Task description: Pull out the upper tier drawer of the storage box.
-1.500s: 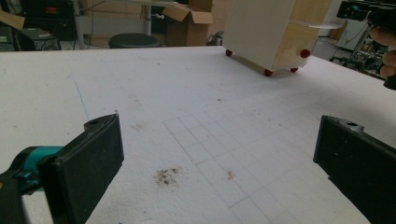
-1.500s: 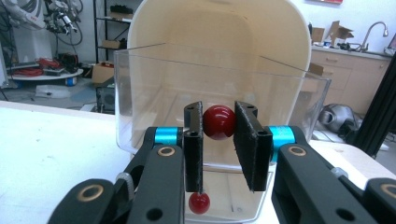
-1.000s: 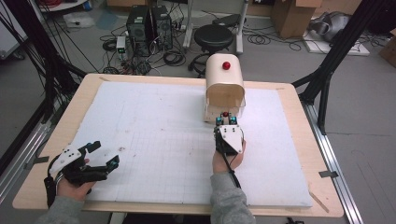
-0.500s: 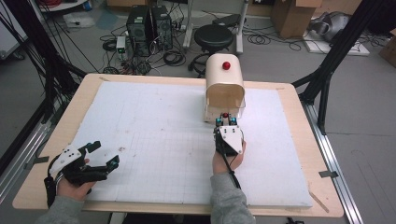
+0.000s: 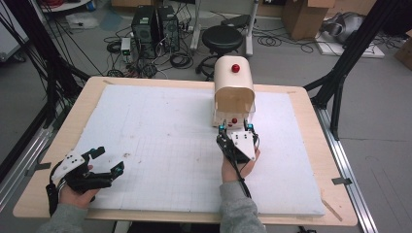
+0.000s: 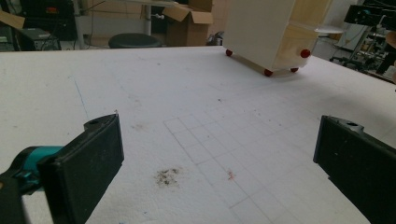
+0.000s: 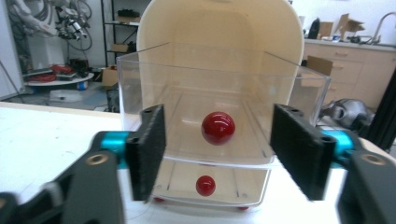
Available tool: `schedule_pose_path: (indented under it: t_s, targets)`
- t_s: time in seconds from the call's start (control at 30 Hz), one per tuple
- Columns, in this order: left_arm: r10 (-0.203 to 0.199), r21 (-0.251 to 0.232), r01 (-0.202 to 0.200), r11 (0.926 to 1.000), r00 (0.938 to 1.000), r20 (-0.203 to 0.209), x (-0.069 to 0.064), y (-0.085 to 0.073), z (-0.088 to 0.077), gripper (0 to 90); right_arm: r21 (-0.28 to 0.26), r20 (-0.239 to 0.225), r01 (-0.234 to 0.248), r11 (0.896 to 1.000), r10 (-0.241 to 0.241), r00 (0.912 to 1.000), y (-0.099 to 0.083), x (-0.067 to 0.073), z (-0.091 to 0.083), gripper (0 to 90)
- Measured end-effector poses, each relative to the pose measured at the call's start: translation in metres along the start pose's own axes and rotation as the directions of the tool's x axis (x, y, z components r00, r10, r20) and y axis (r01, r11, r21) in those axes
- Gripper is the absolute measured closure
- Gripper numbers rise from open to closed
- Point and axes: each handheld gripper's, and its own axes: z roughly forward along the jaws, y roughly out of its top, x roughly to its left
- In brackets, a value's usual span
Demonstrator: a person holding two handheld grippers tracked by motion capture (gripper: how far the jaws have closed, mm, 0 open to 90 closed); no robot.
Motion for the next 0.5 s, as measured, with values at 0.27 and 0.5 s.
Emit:
schedule_pose_path:
  t_s: [0.27,0.5]
  targets:
    - [0.001,0.003,-0.001,1.0000,1.0000,0.001,-0.0001,-0.0002,0.0006,2.1,0.022,-0.036,-0.003,1.000,0.004,0.9993,0.0003,-0.0005,0.0001,10.3]
    - [0.001,0.001,-0.001,1.0000,1.0000,0.002,0.0004,-0.0002,0.0008,2.1,0.044,-0.094,-0.001,0.999,0.005,0.9956,0.0018,-0.0036,-0.0003,10.4]
